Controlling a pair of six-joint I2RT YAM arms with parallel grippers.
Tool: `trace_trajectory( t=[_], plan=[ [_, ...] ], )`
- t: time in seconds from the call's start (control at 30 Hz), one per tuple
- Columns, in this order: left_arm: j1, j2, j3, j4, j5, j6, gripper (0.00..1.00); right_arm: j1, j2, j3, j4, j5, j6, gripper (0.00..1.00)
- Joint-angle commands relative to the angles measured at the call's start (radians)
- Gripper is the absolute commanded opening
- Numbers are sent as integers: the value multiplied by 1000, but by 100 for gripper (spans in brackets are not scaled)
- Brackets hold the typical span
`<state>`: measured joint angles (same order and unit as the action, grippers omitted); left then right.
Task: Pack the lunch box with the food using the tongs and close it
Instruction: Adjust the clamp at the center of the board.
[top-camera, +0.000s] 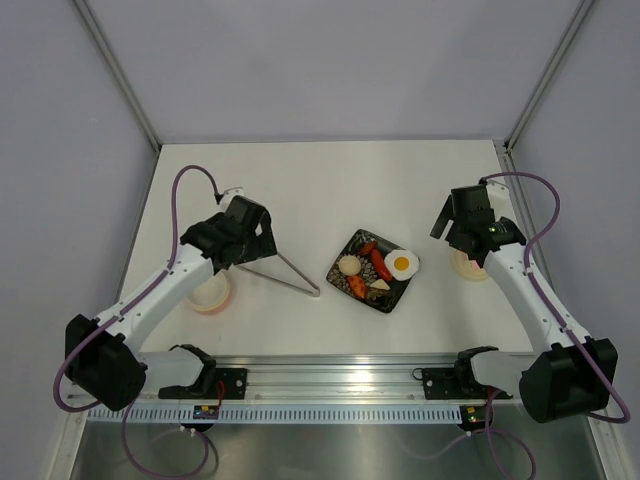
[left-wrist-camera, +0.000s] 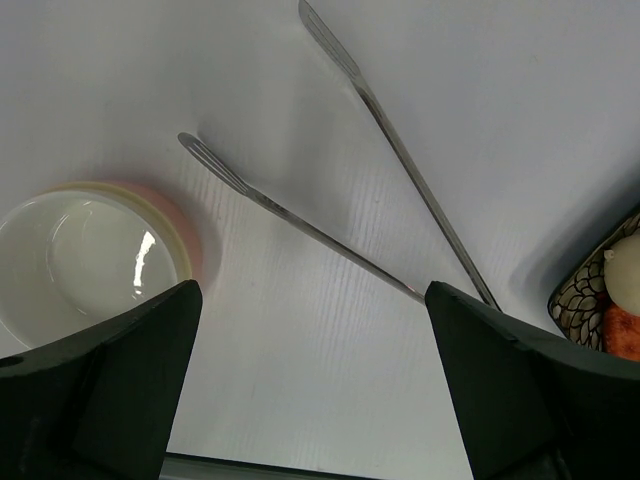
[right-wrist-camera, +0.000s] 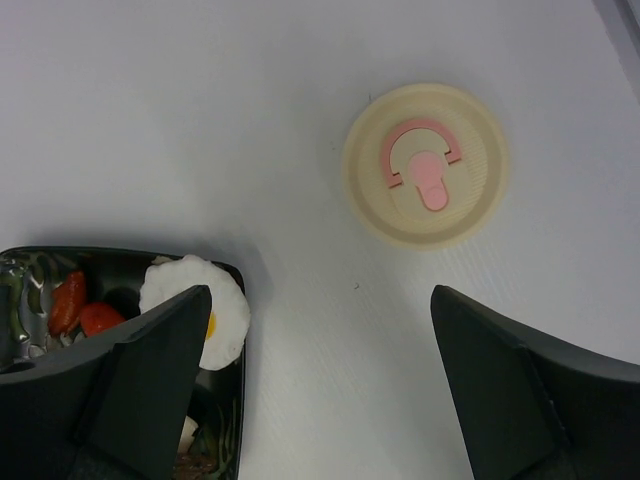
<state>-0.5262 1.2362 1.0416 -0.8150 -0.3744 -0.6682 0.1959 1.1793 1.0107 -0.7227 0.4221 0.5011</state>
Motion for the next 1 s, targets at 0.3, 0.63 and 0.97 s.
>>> trace_trajectory(
  t=[0.3,0.63,0.97],
  plan=[
    [-60,28,77,-41,-109,-93,99,-6,-93,-24,63,-134,-49,99],
    [-136,175,93,33,-21,-139,89,-6,-104,-43,72,-175,-41,99],
    [-156,436,238,63,-89,-268,74,-6,-145,-61,42,-194,-41,100]
  ],
)
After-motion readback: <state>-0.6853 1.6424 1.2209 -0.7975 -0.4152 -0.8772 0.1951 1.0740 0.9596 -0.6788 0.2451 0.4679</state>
